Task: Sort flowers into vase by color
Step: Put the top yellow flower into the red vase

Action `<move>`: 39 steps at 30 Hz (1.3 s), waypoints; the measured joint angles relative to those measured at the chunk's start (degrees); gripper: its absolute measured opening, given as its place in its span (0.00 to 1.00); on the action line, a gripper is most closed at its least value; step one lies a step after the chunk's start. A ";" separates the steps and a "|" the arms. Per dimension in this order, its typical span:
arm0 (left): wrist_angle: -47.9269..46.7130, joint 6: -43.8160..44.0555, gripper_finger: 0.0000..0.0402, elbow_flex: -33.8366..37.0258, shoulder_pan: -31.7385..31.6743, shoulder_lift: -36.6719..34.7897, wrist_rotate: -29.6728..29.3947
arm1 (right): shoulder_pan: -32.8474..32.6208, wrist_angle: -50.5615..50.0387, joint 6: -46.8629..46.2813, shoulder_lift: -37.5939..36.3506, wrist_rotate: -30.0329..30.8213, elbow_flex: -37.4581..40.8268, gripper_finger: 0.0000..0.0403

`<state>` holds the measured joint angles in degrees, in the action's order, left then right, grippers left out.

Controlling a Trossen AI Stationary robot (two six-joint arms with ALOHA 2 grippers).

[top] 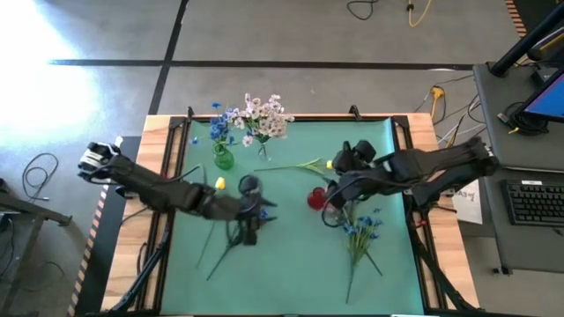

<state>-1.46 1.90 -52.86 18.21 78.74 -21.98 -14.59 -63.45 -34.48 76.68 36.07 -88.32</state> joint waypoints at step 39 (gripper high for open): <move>-12.25 -8.27 0.33 0.02 -5.59 -7.59 -0.13 | 43.01 27.16 50.99 17.56 -48.11 23.02 0.81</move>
<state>-13.71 -6.37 -52.84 12.62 71.16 -22.12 28.42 -36.29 16.51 94.24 -12.04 -65.30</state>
